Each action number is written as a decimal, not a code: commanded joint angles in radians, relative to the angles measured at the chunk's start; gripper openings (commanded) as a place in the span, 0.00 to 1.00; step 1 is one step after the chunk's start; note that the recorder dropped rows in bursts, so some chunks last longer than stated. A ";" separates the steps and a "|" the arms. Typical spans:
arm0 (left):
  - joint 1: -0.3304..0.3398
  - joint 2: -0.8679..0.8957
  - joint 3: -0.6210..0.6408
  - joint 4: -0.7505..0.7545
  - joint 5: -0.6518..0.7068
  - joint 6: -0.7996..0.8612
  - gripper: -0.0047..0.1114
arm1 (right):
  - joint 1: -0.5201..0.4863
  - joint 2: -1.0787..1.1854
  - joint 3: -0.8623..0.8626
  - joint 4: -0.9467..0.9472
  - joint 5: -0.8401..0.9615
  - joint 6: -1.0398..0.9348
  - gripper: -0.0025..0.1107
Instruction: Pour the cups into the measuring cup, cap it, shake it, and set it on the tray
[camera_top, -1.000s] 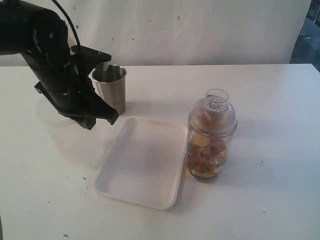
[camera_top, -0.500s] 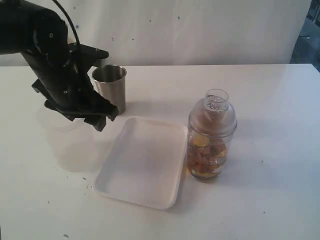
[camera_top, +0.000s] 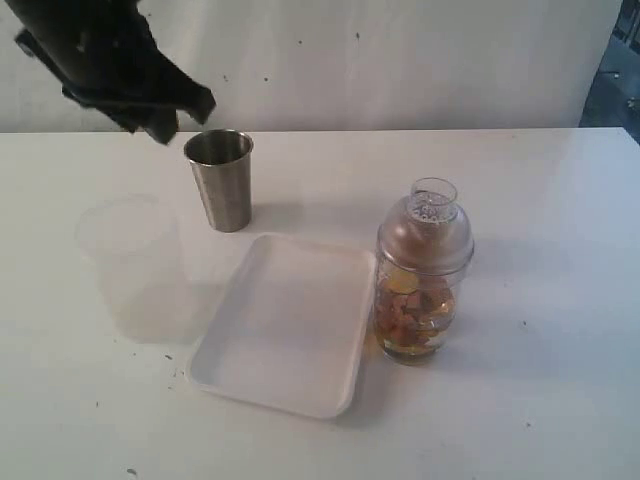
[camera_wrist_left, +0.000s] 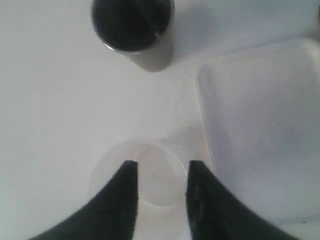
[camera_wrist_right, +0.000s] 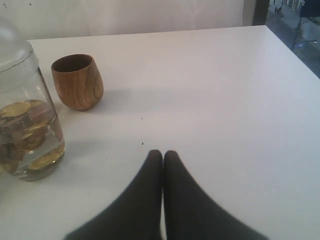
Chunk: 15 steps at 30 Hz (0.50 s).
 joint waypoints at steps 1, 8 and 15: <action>0.001 -0.113 -0.019 0.023 -0.029 -0.041 0.04 | -0.004 -0.007 0.004 0.003 -0.001 0.003 0.02; -0.002 -0.293 0.004 -0.053 -0.156 -0.059 0.05 | -0.004 -0.007 0.004 0.003 -0.001 0.003 0.02; -0.002 -0.560 0.259 -0.102 -0.495 -0.047 0.05 | -0.004 -0.007 0.004 0.003 -0.001 0.003 0.02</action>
